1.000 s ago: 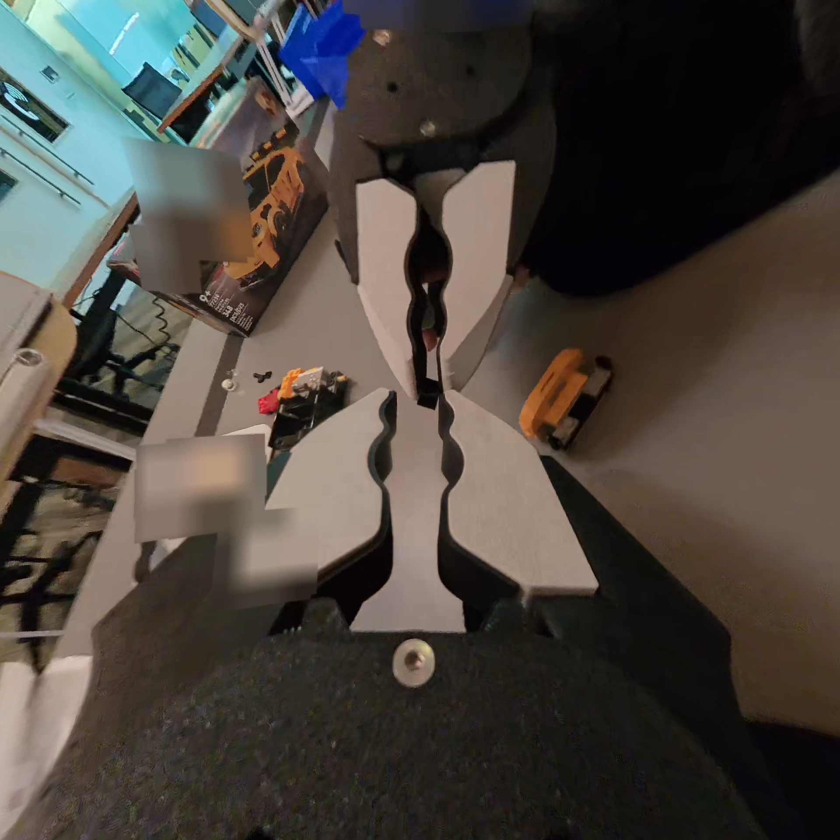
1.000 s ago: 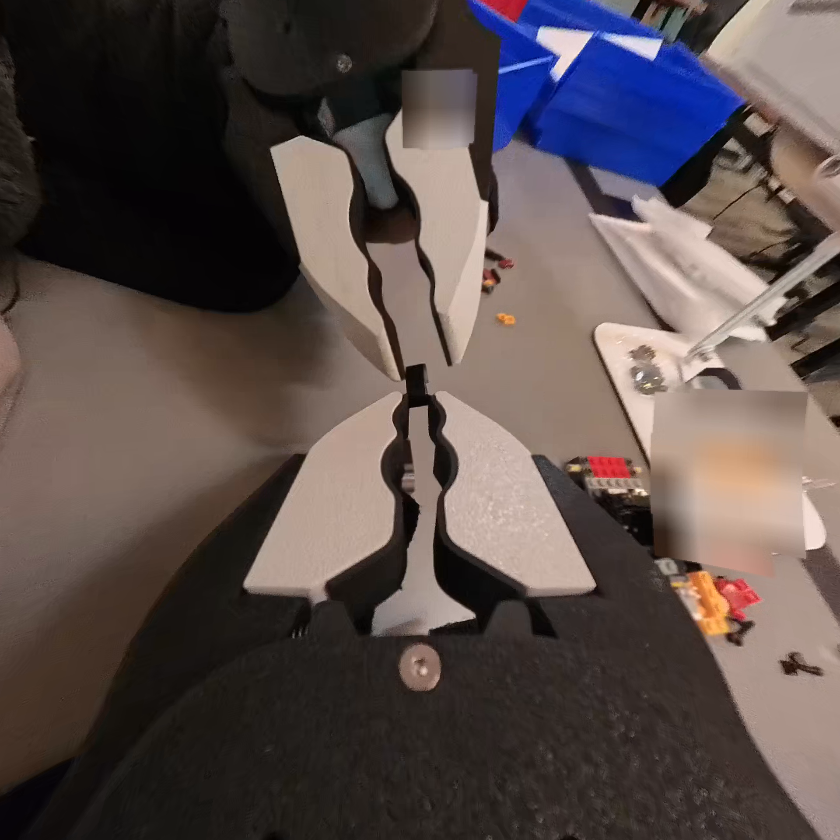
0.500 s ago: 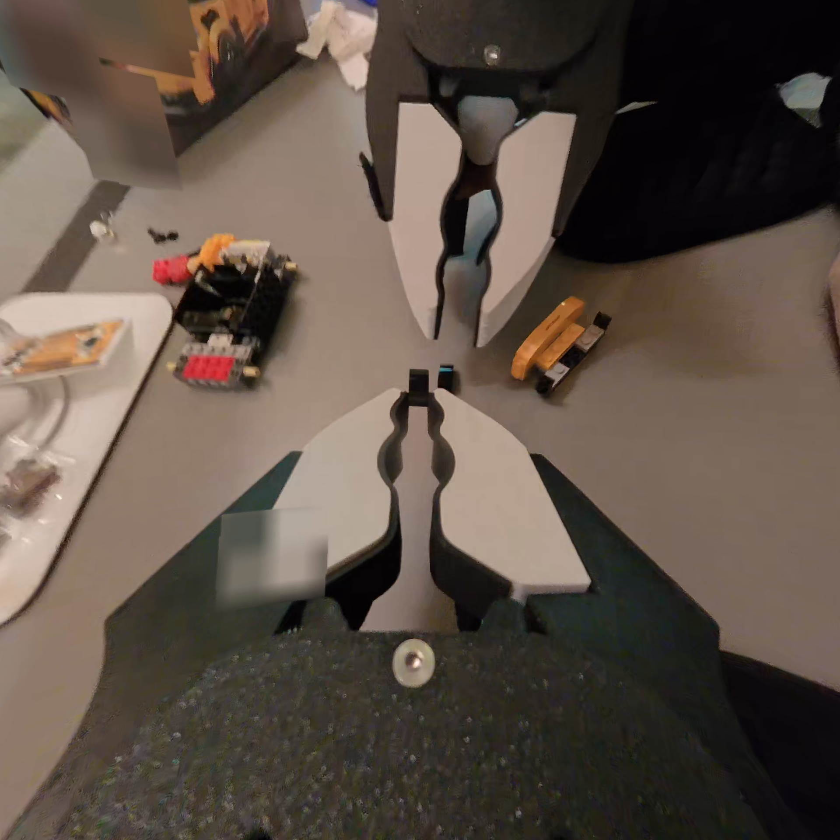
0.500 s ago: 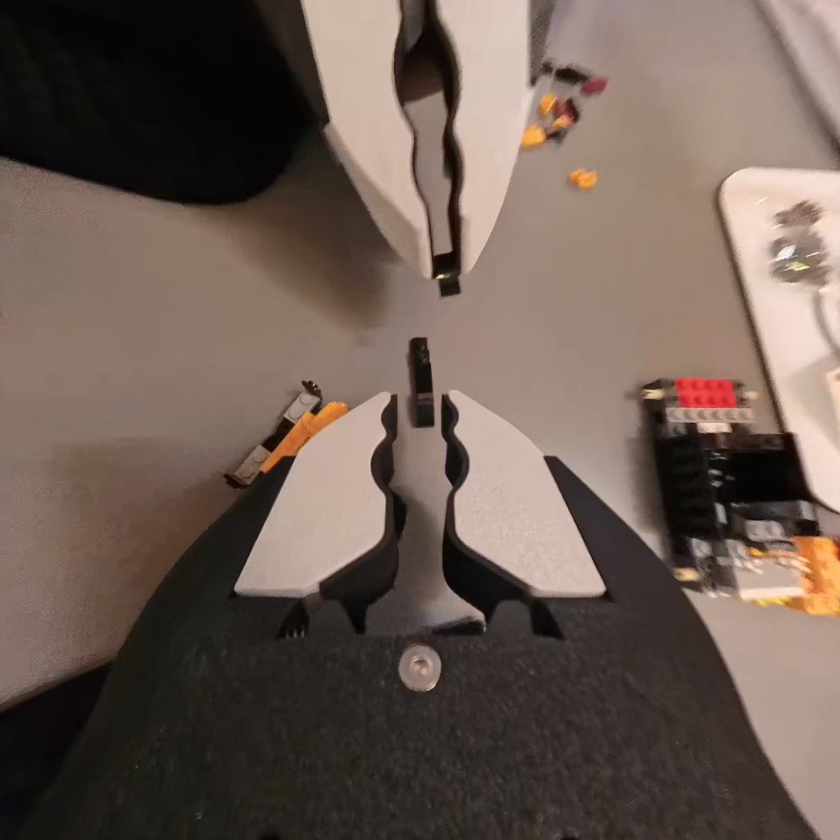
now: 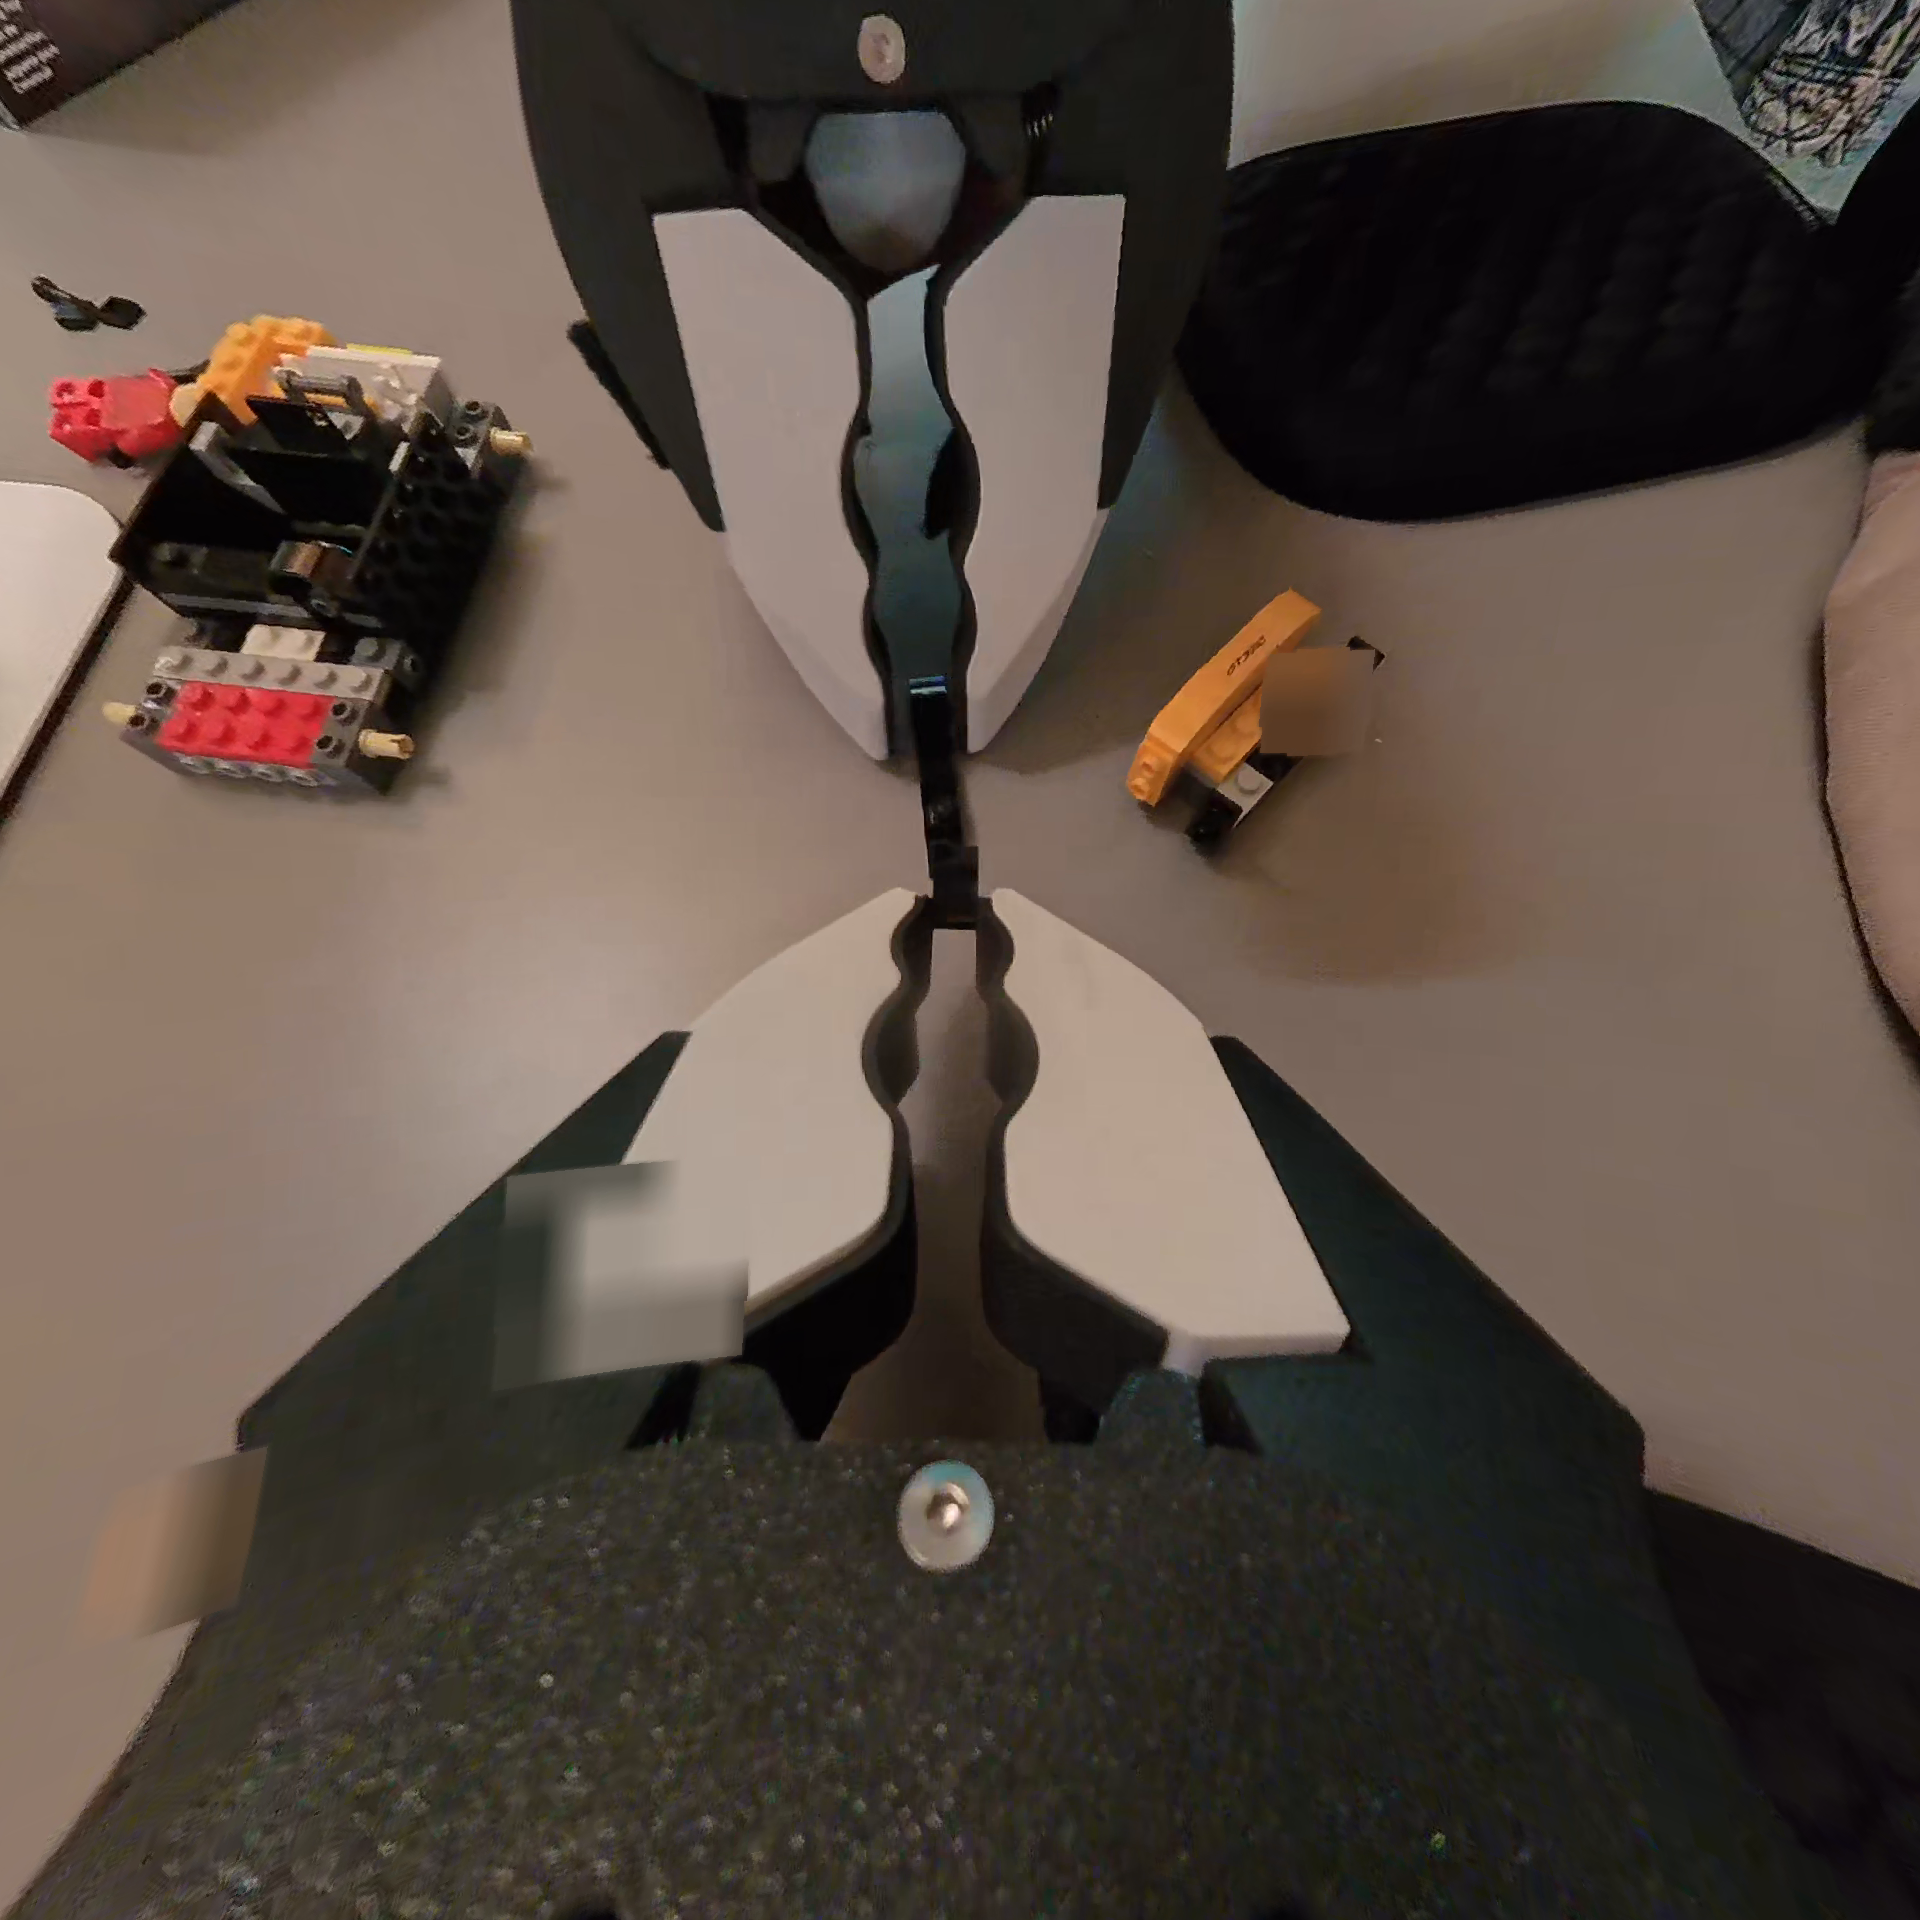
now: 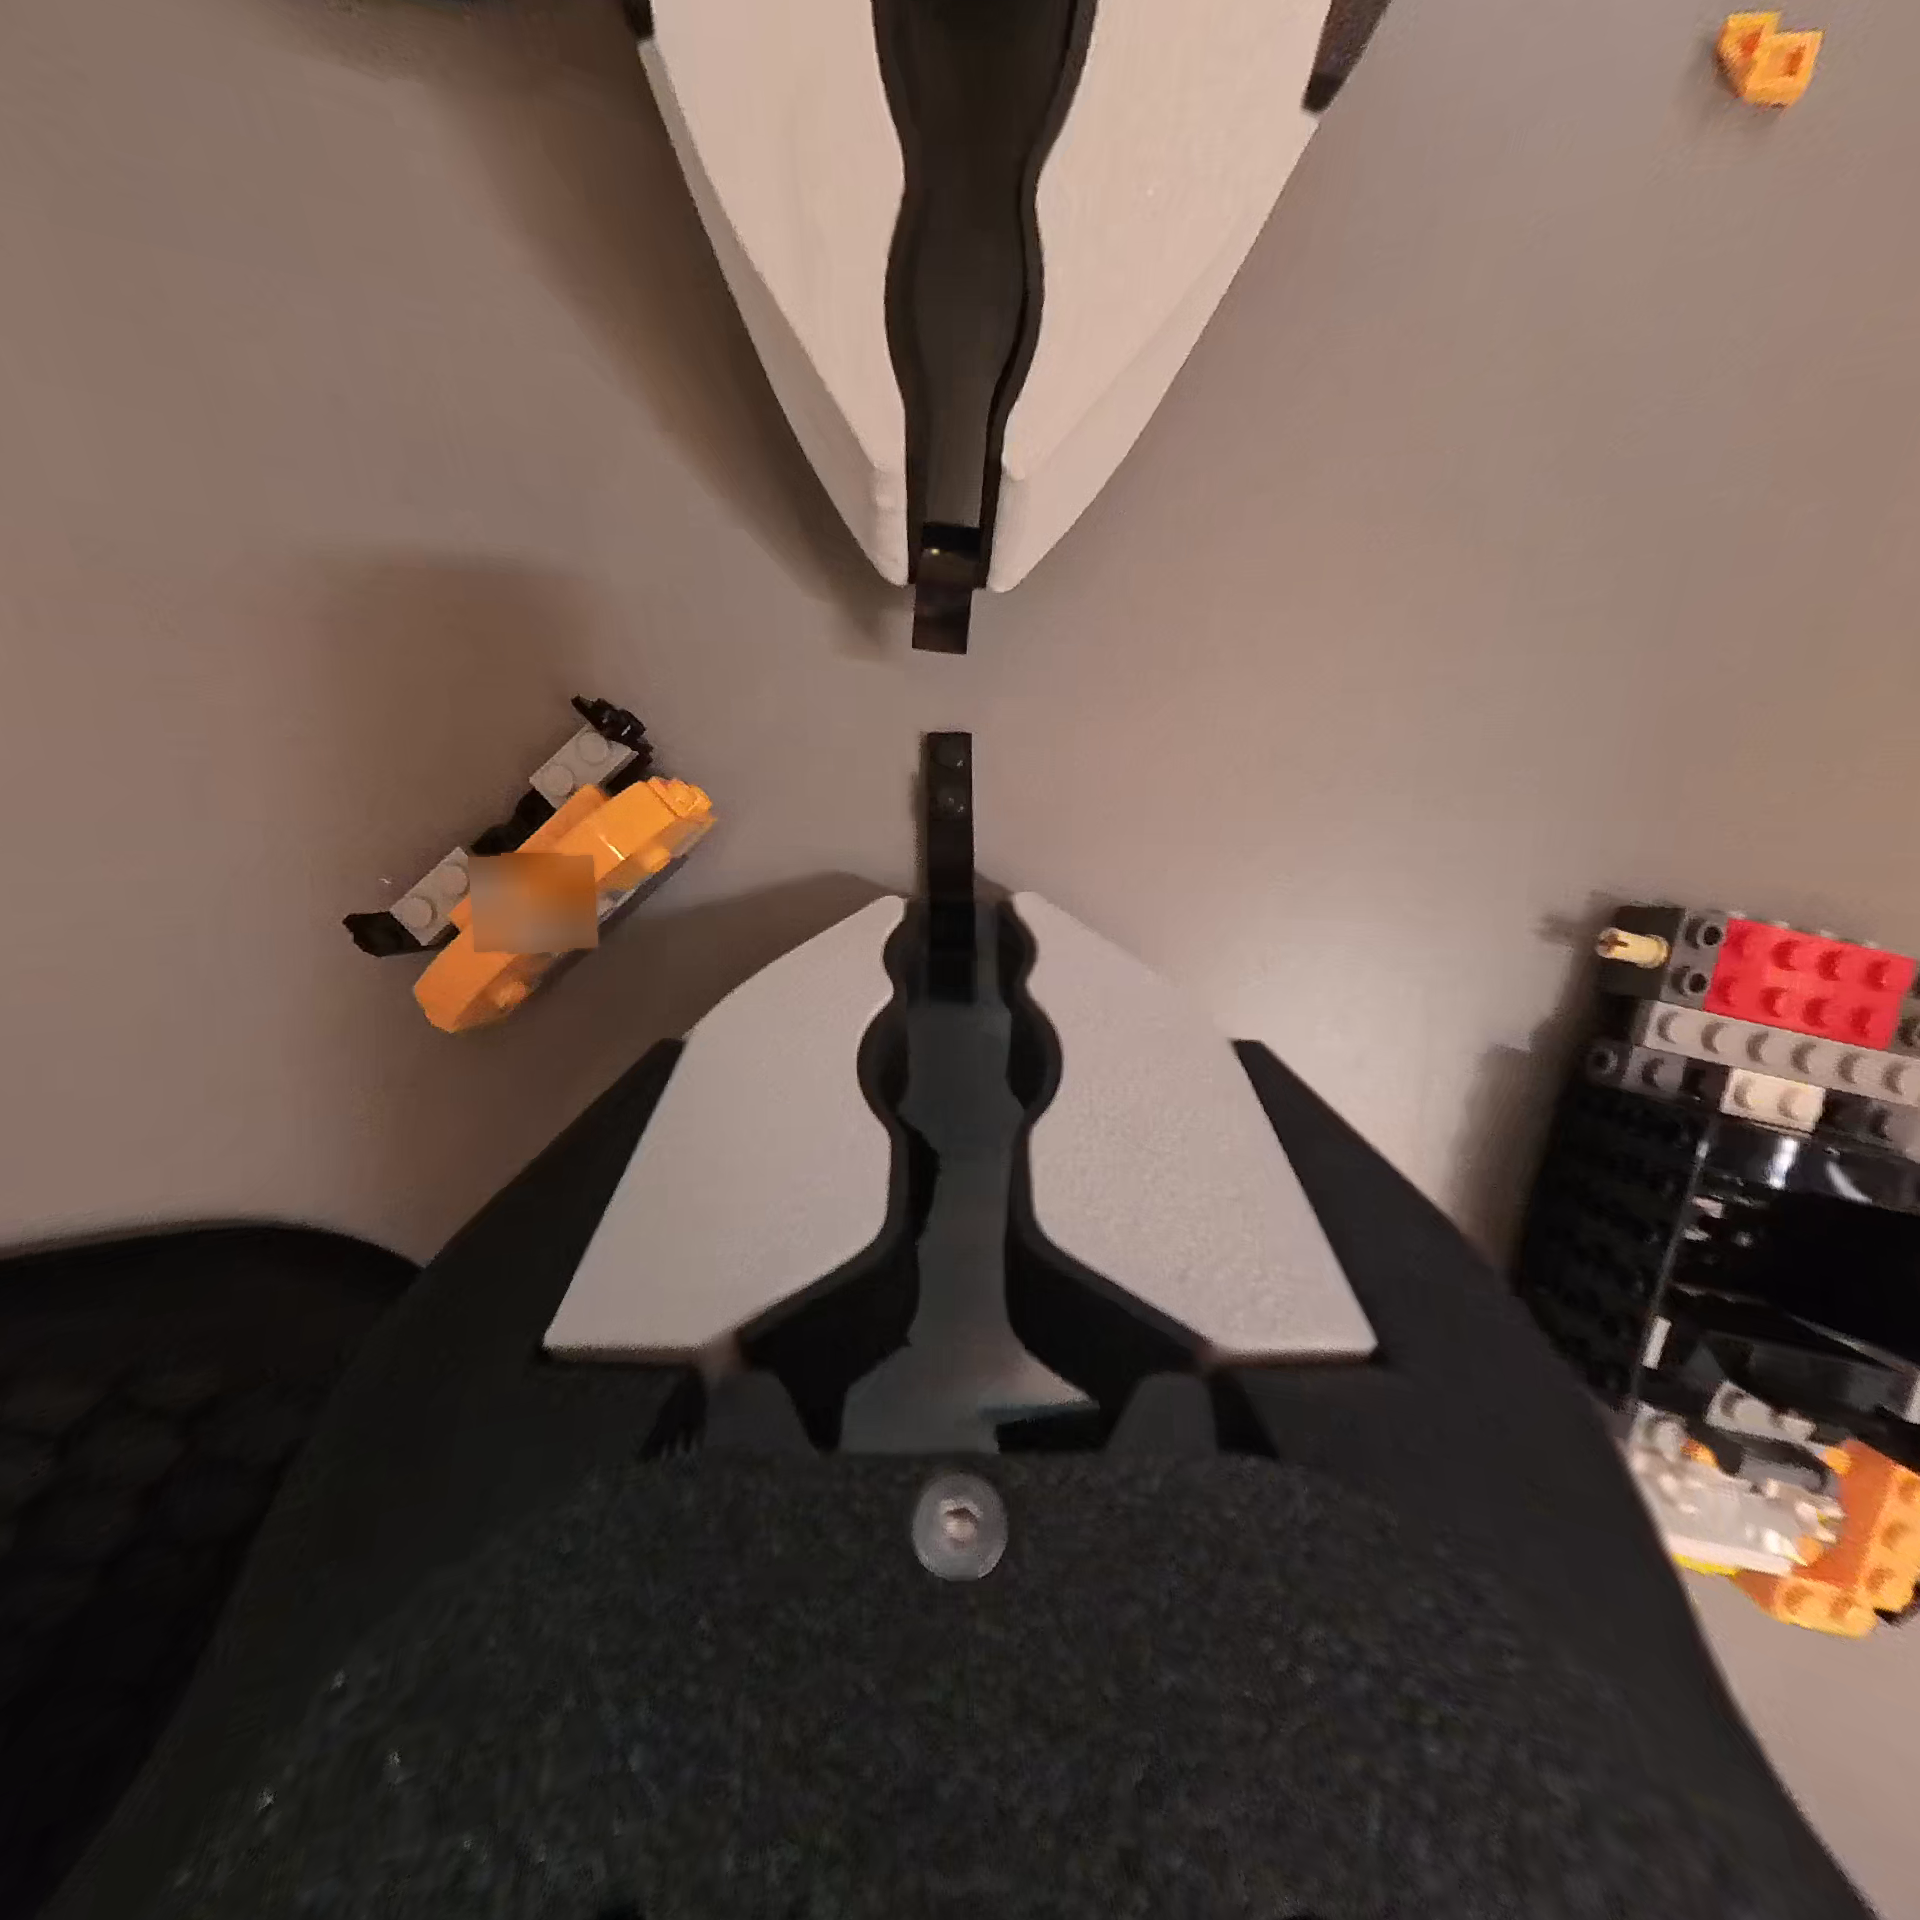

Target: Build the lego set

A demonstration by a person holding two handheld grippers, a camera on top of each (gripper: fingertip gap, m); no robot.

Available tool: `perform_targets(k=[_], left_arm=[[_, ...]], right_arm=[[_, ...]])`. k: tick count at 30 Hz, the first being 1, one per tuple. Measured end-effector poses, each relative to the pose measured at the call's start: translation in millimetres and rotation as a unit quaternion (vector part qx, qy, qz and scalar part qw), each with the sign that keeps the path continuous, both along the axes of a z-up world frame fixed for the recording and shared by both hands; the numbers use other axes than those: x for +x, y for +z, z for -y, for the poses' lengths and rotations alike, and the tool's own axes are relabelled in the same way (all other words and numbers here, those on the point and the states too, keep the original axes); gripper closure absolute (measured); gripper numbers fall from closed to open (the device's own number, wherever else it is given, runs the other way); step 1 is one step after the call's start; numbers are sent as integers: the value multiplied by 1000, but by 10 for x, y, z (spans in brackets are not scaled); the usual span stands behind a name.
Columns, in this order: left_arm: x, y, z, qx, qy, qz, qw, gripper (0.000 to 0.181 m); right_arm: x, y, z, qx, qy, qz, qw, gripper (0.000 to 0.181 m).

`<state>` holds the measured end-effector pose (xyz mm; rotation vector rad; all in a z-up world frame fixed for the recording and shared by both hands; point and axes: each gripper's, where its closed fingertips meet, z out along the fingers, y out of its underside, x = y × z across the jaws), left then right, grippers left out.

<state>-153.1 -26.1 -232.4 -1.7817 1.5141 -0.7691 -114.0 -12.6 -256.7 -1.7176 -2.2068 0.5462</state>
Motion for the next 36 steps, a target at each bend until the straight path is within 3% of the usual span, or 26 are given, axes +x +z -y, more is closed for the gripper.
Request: perform_targets(k=[2,10,23,30,36], left_arm=[[18,-1,-2,-3,2,5,1000,173],[97,37,-32,10,10,20,1000,173],[128,72,-38,57,12,7,998,173],[-65,-27,-106,54,11,-33,998,169],[-179,-80,-115,52,3,-51,997,172]], right_arm=[[-9,48,-35,10,-3,-6,1000,161],[-294,355,117,-4,-23,-89,996,168],[-289,325,102,-26,-26,-20,999,174],[-176,173,48,-5,5,72,997,174],[-187,113,73,-8,10,101,995,174]])
